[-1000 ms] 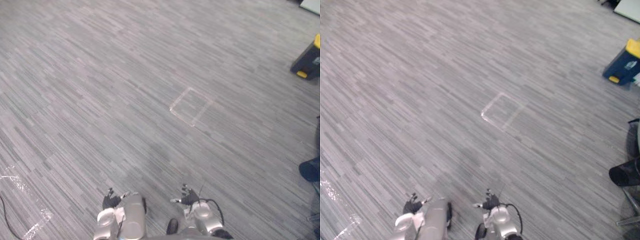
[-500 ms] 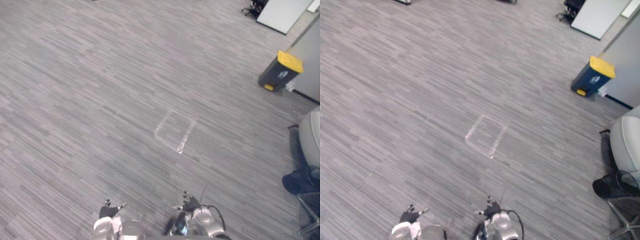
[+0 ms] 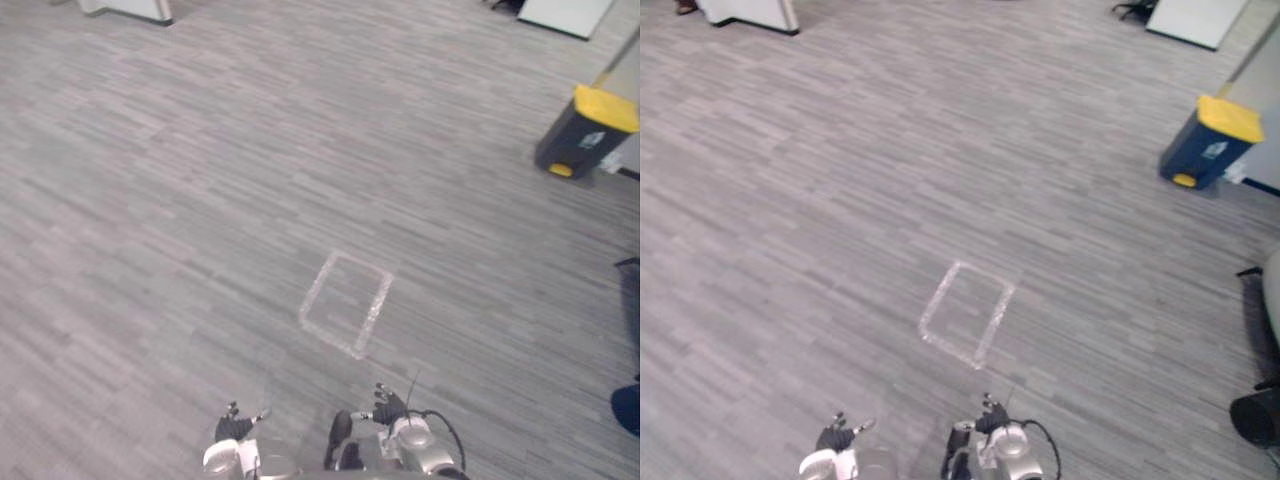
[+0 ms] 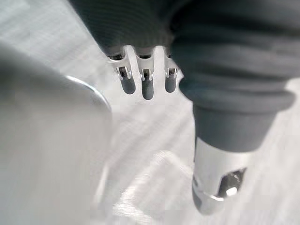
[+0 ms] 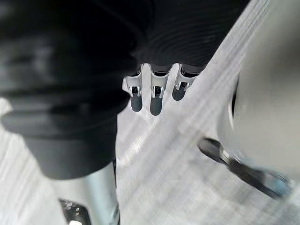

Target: Organize the slippers on the shoe rack

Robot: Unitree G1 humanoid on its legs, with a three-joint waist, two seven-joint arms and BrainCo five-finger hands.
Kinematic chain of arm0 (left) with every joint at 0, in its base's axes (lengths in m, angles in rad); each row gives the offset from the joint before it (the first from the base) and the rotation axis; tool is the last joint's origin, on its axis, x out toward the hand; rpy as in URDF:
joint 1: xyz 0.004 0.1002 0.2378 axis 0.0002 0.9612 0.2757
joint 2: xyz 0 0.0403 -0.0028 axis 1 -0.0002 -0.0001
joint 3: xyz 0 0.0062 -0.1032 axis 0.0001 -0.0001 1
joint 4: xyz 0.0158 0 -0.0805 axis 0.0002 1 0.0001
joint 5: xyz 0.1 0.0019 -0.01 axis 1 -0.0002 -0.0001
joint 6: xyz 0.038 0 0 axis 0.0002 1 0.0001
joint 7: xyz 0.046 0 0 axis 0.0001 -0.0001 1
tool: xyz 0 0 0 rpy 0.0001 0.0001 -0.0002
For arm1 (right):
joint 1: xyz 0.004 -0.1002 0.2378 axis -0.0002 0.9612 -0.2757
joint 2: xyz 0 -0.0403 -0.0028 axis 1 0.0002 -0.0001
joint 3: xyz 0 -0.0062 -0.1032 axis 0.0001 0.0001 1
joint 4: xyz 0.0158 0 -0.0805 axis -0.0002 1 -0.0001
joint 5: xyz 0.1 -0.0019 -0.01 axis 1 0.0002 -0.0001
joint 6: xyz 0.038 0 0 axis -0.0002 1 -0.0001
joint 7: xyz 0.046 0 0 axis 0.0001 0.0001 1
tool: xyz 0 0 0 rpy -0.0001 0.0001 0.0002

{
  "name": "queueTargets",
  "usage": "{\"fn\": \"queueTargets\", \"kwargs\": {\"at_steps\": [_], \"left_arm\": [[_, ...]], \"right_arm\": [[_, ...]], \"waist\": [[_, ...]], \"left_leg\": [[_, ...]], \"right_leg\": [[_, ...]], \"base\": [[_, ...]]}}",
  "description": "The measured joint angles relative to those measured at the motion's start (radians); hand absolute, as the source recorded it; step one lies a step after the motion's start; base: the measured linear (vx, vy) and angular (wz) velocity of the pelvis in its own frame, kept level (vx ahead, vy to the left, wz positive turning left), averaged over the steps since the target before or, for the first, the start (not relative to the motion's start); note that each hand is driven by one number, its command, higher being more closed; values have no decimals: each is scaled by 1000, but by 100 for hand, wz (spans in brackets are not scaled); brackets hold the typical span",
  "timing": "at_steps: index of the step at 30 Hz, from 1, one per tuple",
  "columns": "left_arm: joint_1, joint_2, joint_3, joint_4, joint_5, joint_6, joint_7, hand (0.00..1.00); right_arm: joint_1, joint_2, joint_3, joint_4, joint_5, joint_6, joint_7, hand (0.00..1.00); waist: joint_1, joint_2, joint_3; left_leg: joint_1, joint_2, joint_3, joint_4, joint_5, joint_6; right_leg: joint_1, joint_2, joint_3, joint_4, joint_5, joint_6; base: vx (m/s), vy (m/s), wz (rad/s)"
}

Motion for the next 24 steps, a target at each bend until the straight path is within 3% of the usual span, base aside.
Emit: {"fn": "queueTargets", "kwargs": {"at_steps": [2, 3, 4, 5, 6, 7, 8, 9, 10, 12, 13, 15, 17, 19, 20, 22, 23, 24], "left_arm": [[-10, 3, -1, -19, -5, -8, -1, 0], [-22, 3, -1, -22, -6, -11, -1, 0], [-25, 0, -1, -22, -8, -13, 0, 0], [-25, -2, -1, -20, -13, -14, 0, 0], [-24, -4, 0, -16, -16, -13, 1, 0], [-25, 3, 4, -17, -17, -14, 1, 0], [-28, 11, 9, -19, -19, -14, 1, 0], [-27, 14, 10, -18, -25, -10, 2, 0], [-27, 17, 9, -10, -28, -7, 3, 0], [-26, 41, 4, 37, -44, -2, 2, 0], [-25, 49, -1, 51, -44, 2, 2, 0], [-10, 65, -13, 84, -44, 13, 2, 0], [-1, 65, -13, 87, -44, 13, 2, 0], [15, 65, -13, 89, -42, 13, 1, 0], [15, 65, -14, 90, -38, 13, 1, 0], [13, 73, -30, 101, -30, 14, 0, 0], [10, 78, -42, 107, -26, 15, 0, 0], [5, 85, -60, 110, -6, 15, -2, 0]], "right_arm": [[-16, -7, -6, 9, 0, 0, -4, 0], [-26, -9, -9, 9, 1, -1, -6, 0], [-28, -12, -10, 9, 1, -2, -7, 0], [-27, -12, -9, 9, 1, -2, -8, 0], [-26, -11, -8, 18, 1, -2, -10, 0], [-32, -5, -8, 29, 0, -2, -11, 0], [-34, 3, -7, 39, -1, -2, -6, 0], [-32, 4, -11, 35, -1, -5, -7, 0], [-29, 4, -11, 35, -2, -5, -6, 0], [-17, 3, -17, 37, -2, -4, -2, 0], [-14, 2, -16, 37, -2, -4, 1, 0], [-16, 2, -15, 28, -2, -10, 7, 0], [-22, 1, -14, 31, -8, -14, 6, 0], [-34, -3, -13, 35, -8, -14, 6, 0], [-43, -9, -6, 37, -8, -12, 7, 0], [-53, -16, -6, 39, -9, -8, 6, 0], [-49, -18, -5, 39, -9, -9, 6, 0], [-42, -21, -5, 35, -9, -11, 6, 0]], "waist": [[21, -4, 13], [31, -11, 28], [37, -15, 32], [38, -11, 32], [47, -12, 31], [54, -23, 33], [53, -40, 35], [53, -35, 34], [52, -36, 33], [50, -38, 40], [45, -36, 41], [26, -27, 42], [29, -28, 40], [27, -25, 41], [27, -22, 42], [25, -20, 42], [25, -21, 42], [24, -34, 33]], "left_leg": [[-70, -67, -20, -270, -4, 4], [-80, -109, -50, -447, 36, 2], [-82, -157, -105, -700, 139, -12], [-80, -166, -138, -791, 209, -36], [-66, -170, -142, -799, 316, -63], [-58, -182, -138, -790, 346, -51], [-69, -201, -140, -717, 323, -15], [-74, -203, -134, -645, 265, 25], [-61, -201, -123, -614, 230, 38], [42, -196, -48, -561, 146, 81], [81, -196, -31, -554, 121, 88], [197, -190, 22, -593, 69, 98], [264, -173, 61, -641, 52, 91], [339, -153, 133, -705, 45, 79], [373, -144, 181, -731, 41, 71], [403, -145, 237, -757, 33, 54], [411, -151, 241, -760, 29, 47], [434, -167, 237, -758, 15, 24]], "right_leg": [[50, -19, 47, -30, -14, 17], [75, -39, 65, -42, -27, 32], [100, -62, 93, -50, -52, 50], [113, -67, 112, -54, -72, 61], [139, -79, 134, -55, -105, 73], [146, -94, 145, -45, -129, 72], [139, -116, 148, 17, -150, 75], [121, -125, 146, 100, -152, 79], [102, -140, 147, 180, -156, 90], [-18, -212, 126, 605, -122, 179], [-50, -244, 92, 729, -108, 188], [-142, -336, -44, 899, -135, 141], [-190, -342, -111, 841, -158, 123], [-228, -325, -203, 634, -170, 139], [-245, -304, -269, 463, -145, 141], [-262, -256, -341, 193, -21, 132], [-263, -245, -340, 140, 21, 125], [-253, -234, -311, 98, 84, 91]], "base": [[486, 110, -66], [454, 202, -63], [456, 220, -56], [454, 249, -59], [469, 266, -51], [470, 252, -59], [628, 269, -52], [431, 160, -51], [621, 260, -51], [516, 239, -63], [443, 194, -62], [387, 169, -70], [330, 122, -78], [321, 74, -94], [333, 65, -102], [386, 61, -91], [373, -1, -50], [420, -65, -17]]}}
